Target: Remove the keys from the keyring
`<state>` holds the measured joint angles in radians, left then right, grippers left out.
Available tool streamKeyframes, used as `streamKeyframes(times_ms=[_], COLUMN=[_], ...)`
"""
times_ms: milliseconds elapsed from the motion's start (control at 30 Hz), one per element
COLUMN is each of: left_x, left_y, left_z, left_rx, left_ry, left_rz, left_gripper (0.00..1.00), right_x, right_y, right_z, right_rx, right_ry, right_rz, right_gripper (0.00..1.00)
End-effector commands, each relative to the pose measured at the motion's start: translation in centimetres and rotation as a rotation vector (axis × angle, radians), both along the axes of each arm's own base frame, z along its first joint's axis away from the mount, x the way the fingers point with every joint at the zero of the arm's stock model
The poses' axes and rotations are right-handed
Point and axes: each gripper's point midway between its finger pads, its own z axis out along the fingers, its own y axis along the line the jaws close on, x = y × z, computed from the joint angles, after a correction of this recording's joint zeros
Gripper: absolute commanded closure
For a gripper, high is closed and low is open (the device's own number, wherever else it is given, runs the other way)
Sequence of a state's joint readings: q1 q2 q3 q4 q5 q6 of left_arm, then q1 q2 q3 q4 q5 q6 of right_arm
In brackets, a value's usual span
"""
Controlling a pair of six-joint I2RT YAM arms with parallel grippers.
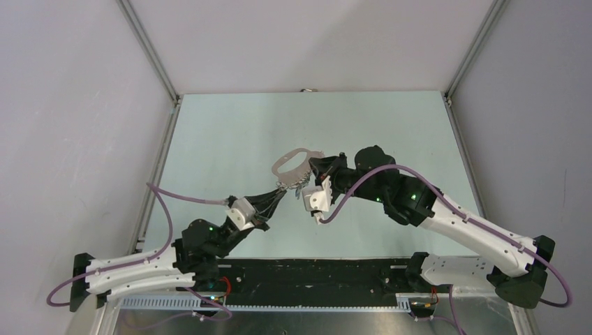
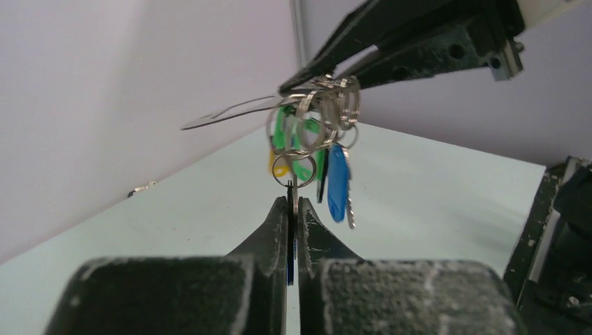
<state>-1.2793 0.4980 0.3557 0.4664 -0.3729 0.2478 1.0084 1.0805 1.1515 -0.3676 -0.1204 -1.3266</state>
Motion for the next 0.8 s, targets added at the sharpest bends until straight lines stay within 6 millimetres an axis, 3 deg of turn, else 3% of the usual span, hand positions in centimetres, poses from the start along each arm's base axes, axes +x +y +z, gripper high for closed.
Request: streamKeyframes(times_ms=[0,100,133,167,200,233,267,300,333,367,400,433,500,767], left_x=[1.3,1.9,2.0,2.2,2.4,2.6,2.7,2.9,2.8,3.0,2.9,2.9,2.9,0.6], left_y=[2.4,3.3,3.1,3.2,3.2,3.1,3.3,2.9,3.0,2.5,2.2,2.1,1.6,-1.4], left_z=[2.8,2.4,1.3,2.0,0.8,1.7,0.1,1.0,-0.5,-0.1,-1.8,-1.2,-2.0,-3.4], left_rx=[-0.162,-0.185,-0.125,-0.119,-0.038,-0.010,0.107,0.149,0.273,0.327,0.455,0.477,0.577,0.783], left_ry=[0.066,0.146,0.170,0.190,0.214,0.227,0.246,0.249,0.251,0.247,0.243,0.233,0.207,0.084], left_rz=[0.103,0.153,0.165,0.181,0.199,0.219,0.243,0.249,0.255,0.253,0.246,0.242,0.216,-0.038], left_gripper=[1.00,1.00,1.00,1.00,1.00,1.00,1.00,1.00,1.00,1.00,1.00,1.00,1.00,1.00], right_x=[0.8,1.8,1.6,1.7,1.4,1.2,0.9,0.4,0.1,-0.7,-0.8,-1.5,-1.9,-4.1], right_y=[-1.0,-1.7,-1.4,-1.7,-1.4,-1.8,-1.8,-2.1,-2.3,-2.5,-2.9,-3.0,-3.5,-4.5], right_z=[2.4,0.0,-0.2,-2.1,-2.4,-4.6,-6.3,-6.6,-8.0,-7.9,-8.9,-8.7,-8.9,-6.0], right_rx=[0.167,0.222,0.272,0.273,0.328,0.325,0.354,0.383,0.415,0.439,0.458,0.478,0.495,0.571], right_ry=[0.048,0.154,0.207,0.251,0.309,0.360,0.422,0.443,0.494,0.511,0.548,0.567,0.583,0.607], right_rz=[-0.074,-0.124,-0.113,-0.127,-0.117,-0.128,-0.120,-0.109,-0.098,-0.064,-0.068,-0.045,-0.037,0.080], right_gripper=[1.00,0.97,0.87,0.80,0.61,0.50,0.36,0.34,0.34,0.35,0.36,0.36,0.36,0.37])
